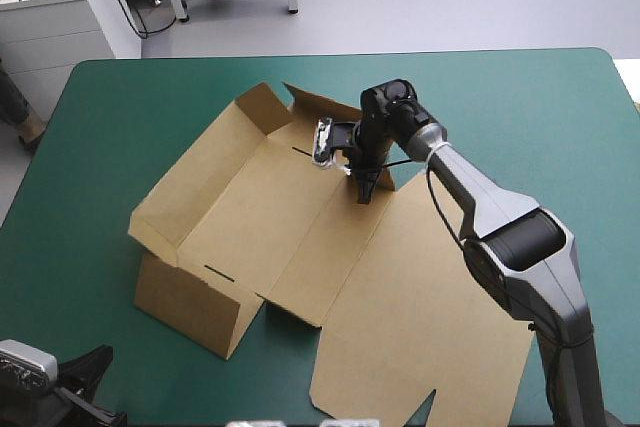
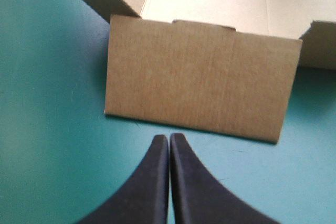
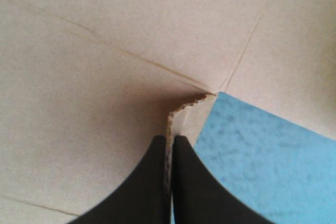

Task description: Fold the box

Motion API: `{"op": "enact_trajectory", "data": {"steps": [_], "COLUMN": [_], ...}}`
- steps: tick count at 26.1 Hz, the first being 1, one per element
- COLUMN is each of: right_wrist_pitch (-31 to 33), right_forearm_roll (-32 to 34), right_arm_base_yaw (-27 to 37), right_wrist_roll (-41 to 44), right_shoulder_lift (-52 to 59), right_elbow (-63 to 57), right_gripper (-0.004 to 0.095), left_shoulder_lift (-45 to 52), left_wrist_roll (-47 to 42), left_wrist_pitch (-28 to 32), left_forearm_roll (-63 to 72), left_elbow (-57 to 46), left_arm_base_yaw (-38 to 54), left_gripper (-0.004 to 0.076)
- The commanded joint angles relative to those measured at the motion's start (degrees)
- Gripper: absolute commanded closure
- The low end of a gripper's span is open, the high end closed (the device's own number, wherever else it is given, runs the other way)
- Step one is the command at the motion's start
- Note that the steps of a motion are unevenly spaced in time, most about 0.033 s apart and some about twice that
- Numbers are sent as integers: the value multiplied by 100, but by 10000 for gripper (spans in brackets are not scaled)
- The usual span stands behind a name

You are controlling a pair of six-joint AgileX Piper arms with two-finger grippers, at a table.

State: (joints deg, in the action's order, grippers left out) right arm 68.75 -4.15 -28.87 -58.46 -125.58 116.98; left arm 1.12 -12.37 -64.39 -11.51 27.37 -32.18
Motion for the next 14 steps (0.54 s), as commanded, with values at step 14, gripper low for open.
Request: {"op": "enact_trajectory", "data": {"steps": [14], "right_wrist_pitch": [274], "right_forearm_roll": [-68], "right_arm_base_yaw": [-1073], "right_wrist_roll": [-61], "right_shoulder_lift": [335], "right_elbow": [2], "right_gripper": [896], "left_shoulder_lift": [-6], "left_wrist_roll": [-55], "left_wrist_pitch": [360], "left_forearm_roll": [-59], "left_elbow": [124], "left_arm_base_yaw": [20], "left_gripper": [732]}}
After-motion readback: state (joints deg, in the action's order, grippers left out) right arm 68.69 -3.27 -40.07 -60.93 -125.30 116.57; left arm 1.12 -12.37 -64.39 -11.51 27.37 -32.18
